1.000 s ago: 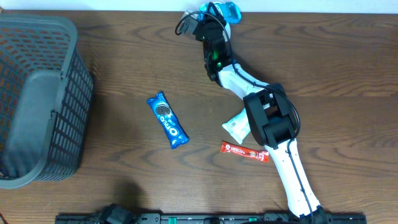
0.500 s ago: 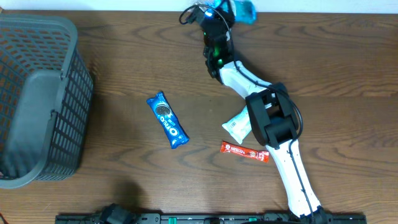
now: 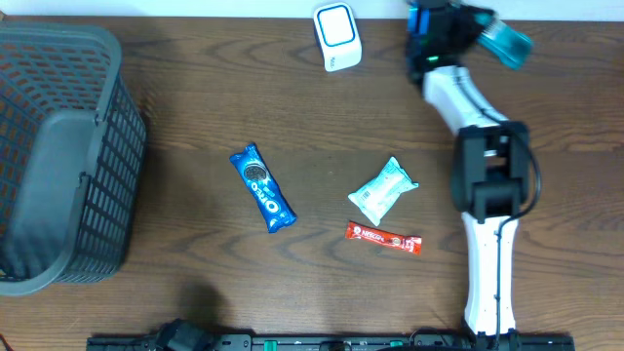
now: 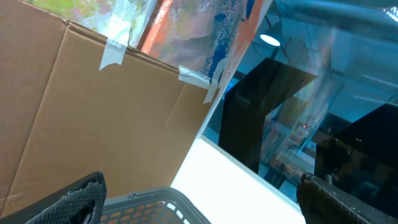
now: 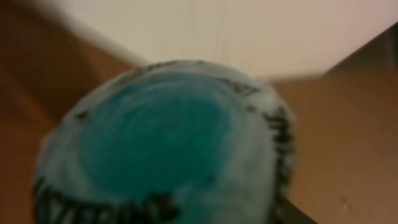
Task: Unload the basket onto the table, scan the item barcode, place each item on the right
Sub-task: 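Carry the teal bottle to the right edge of the table, then return the empty right gripper toward the table center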
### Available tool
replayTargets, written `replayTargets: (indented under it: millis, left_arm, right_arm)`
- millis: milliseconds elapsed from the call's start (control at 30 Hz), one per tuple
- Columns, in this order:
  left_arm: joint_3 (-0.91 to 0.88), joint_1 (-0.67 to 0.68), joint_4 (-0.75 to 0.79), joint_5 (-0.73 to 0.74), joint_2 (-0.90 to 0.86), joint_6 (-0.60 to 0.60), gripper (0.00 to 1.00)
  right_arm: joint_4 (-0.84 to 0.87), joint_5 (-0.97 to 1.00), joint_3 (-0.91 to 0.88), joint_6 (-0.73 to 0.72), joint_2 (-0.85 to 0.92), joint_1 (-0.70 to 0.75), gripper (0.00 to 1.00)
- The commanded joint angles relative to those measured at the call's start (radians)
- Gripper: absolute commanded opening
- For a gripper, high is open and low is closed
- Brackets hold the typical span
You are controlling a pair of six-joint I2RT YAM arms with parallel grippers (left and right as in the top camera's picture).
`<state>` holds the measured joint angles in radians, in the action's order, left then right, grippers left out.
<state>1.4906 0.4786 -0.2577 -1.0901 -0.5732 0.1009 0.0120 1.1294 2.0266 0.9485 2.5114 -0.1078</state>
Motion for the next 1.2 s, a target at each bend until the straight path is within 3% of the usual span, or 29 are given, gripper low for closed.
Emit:
replayTargets:
  millis: [0, 167, 400, 800, 900, 1033, 1167]
  left_arm:
    - [0.001, -0.004, 0.003, -0.003, 0.01, -0.009, 0.98]
    - [0.001, -0.004, 0.003, -0.003, 0.01, -0.009, 0.98]
    - [0.001, -0.004, 0.003, -0.003, 0.01, -0.009, 0.98]
    - [0.001, -0.004, 0.003, -0.003, 0.01, -0.009, 0.98]
    - [0.001, -0.004, 0.003, -0.003, 0.01, -0.009, 0.98]
    - [0.001, -0.004, 0.003, -0.003, 0.01, -0.009, 0.98]
    - [0.001, -0.004, 0.003, -0.003, 0.01, -0.009, 0.98]
  right_arm:
    - [-0.121, 0.087, 0.021, -0.205, -0.05, 0.086, 0.22]
    - [-0.423, 0.084, 0.021, -0.48, -0.05, 0.236, 0.21]
    - [-0.664, -0.038, 0.017, -0.707, -0.05, 0.447, 0.18]
    - [-0.704, -0.127, -0.044, -0.821, -0.05, 0.713, 0.29]
    - [-0.703, -0.164, -0.044, -0.821, -0.05, 0.736, 0.46]
    - [-0.684, -0.179, -0.042, -0.821, -0.051, 0.734, 0.99]
    - [-0.683, -0.179, -0.026, -0.821, -0.063, 0.679, 0.99]
